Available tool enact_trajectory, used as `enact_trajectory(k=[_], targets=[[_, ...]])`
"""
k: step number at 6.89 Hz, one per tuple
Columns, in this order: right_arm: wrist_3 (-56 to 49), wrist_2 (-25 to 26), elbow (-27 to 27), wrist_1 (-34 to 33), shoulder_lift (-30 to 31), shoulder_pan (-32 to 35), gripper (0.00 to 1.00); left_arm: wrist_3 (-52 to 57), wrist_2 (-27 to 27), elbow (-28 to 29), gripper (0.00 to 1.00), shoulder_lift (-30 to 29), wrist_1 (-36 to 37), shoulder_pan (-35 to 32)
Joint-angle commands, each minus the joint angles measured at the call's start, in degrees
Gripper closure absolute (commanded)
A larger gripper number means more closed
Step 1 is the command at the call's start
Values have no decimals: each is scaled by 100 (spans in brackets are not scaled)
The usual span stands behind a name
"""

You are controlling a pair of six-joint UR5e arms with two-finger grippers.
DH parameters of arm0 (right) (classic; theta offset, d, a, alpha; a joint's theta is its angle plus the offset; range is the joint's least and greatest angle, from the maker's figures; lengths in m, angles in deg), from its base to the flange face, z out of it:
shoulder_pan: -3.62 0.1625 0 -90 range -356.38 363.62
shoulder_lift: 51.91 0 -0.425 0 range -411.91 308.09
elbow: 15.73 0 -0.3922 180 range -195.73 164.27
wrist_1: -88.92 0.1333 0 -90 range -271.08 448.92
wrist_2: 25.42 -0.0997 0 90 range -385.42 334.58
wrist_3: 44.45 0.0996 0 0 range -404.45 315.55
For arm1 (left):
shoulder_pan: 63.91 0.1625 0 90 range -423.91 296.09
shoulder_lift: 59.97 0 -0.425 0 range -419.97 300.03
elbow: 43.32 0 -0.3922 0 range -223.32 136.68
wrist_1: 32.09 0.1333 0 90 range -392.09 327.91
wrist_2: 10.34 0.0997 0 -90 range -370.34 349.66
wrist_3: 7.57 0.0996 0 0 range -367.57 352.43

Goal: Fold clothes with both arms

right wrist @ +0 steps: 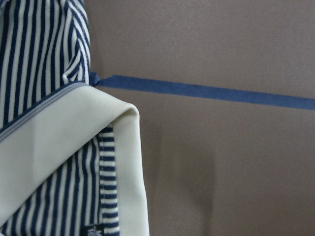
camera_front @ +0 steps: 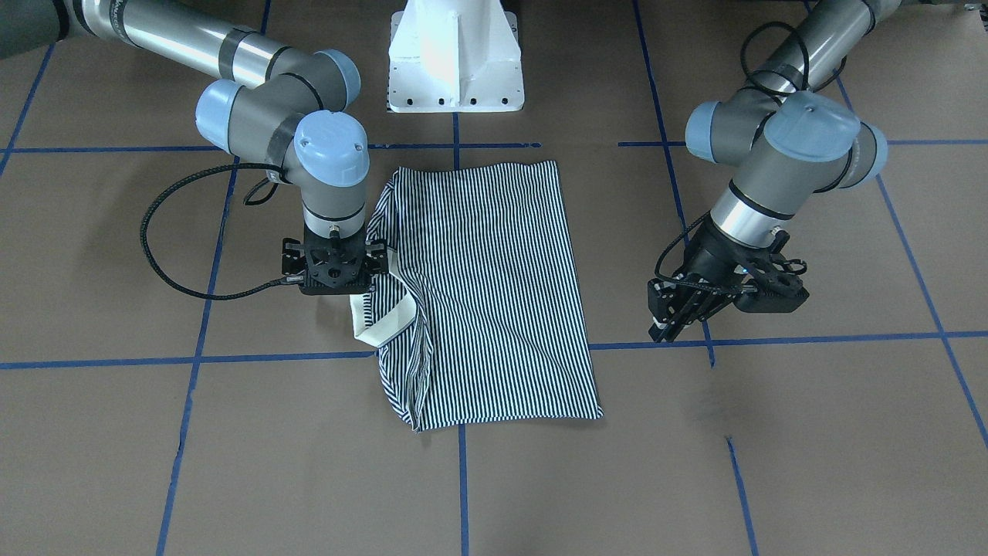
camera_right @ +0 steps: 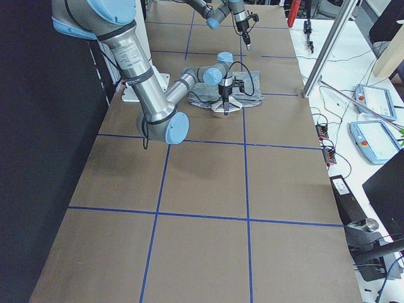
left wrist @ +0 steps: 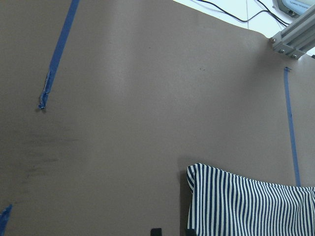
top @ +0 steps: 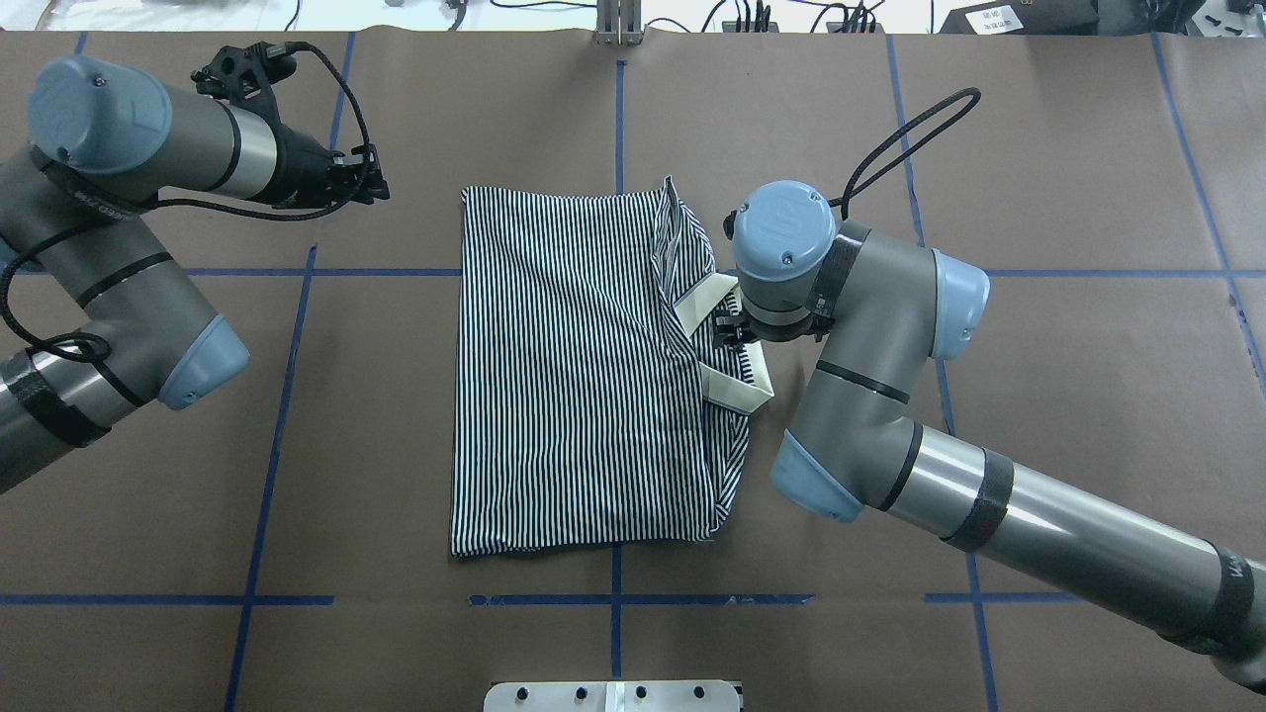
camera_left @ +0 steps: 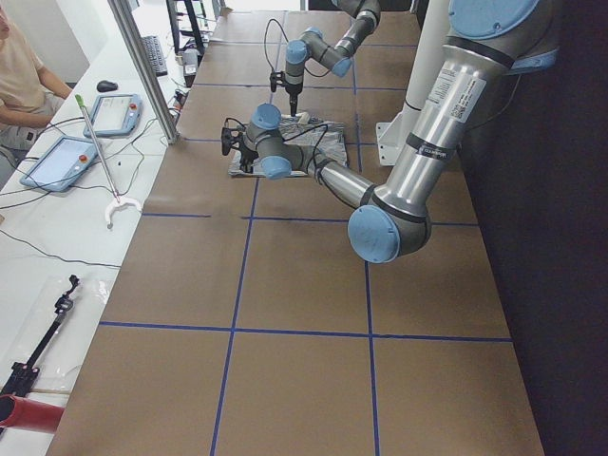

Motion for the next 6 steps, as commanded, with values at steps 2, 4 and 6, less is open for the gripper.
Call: enact_trajectory(k=[2,4,6], targets=[[107,-59,64,7,-378,135,0,0,0,-113,72,0,113,7],[2088,264,-810,33,23,-344,0,-9,0,-384,72,0,410,16],[4306,896,-1751,59,646,-1118,6,-9,-9,-403,72,0,421,16]])
